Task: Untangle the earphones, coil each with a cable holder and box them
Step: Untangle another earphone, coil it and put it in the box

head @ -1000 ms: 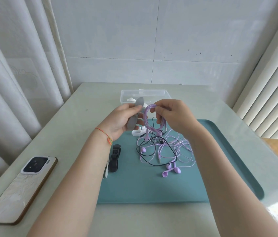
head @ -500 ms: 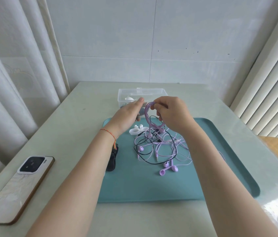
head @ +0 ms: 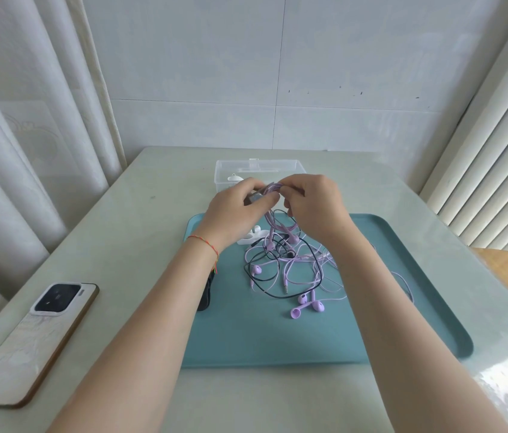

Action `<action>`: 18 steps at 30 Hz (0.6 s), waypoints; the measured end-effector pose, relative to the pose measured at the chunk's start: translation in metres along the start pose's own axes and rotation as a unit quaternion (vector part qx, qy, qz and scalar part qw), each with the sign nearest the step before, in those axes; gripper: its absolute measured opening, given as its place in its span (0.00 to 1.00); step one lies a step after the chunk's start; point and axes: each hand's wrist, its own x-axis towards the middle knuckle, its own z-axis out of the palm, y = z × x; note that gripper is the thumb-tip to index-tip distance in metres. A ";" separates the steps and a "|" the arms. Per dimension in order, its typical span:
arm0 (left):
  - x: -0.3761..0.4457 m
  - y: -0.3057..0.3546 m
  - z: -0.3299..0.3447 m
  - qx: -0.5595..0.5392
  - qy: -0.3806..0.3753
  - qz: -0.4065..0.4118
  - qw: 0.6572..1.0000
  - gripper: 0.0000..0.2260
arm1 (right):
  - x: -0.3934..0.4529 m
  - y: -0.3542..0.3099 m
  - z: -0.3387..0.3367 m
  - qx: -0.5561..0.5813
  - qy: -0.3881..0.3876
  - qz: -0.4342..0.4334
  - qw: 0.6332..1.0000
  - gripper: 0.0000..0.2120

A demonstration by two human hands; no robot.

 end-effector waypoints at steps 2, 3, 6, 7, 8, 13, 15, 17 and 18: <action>0.000 0.003 -0.001 -0.075 -0.005 -0.017 0.997 0.10 | 0.001 0.001 -0.002 0.025 -0.013 0.014 1.000 0.10; 0.000 0.004 -0.002 -0.111 -0.005 -0.027 0.993 0.10 | 0.001 0.001 -0.004 0.037 -0.019 0.018 0.999 0.10; 0.000 0.008 -0.003 -0.168 0.003 -0.030 0.985 0.13 | -0.002 -0.003 -0.008 0.053 -0.037 0.012 0.998 0.11; 0.000 0.008 -0.002 -0.177 0.007 -0.029 0.984 0.13 | -0.003 -0.005 -0.007 0.059 -0.042 0.011 0.997 0.11; 0.000 0.008 -0.001 -0.189 0.010 -0.028 0.982 0.12 | -0.004 -0.006 -0.006 0.068 -0.044 0.011 0.997 0.10; 0.003 0.013 0.002 -0.366 0.018 -0.077 0.927 0.12 | -0.004 -0.008 0.000 0.099 -0.039 0.021 0.994 0.09; 0.003 0.013 0.003 -0.433 0.008 -0.126 0.892 0.15 | -0.003 -0.008 0.003 0.122 -0.032 0.029 0.992 0.07; 0.003 0.011 0.003 -0.460 0.002 -0.174 0.871 0.17 | -0.003 -0.010 0.007 0.146 -0.020 0.049 0.988 0.03; 0.003 0.009 0.003 -0.465 0.001 -0.185 0.865 0.16 | -0.003 -0.011 0.009 0.162 -0.017 0.059 0.985 0.03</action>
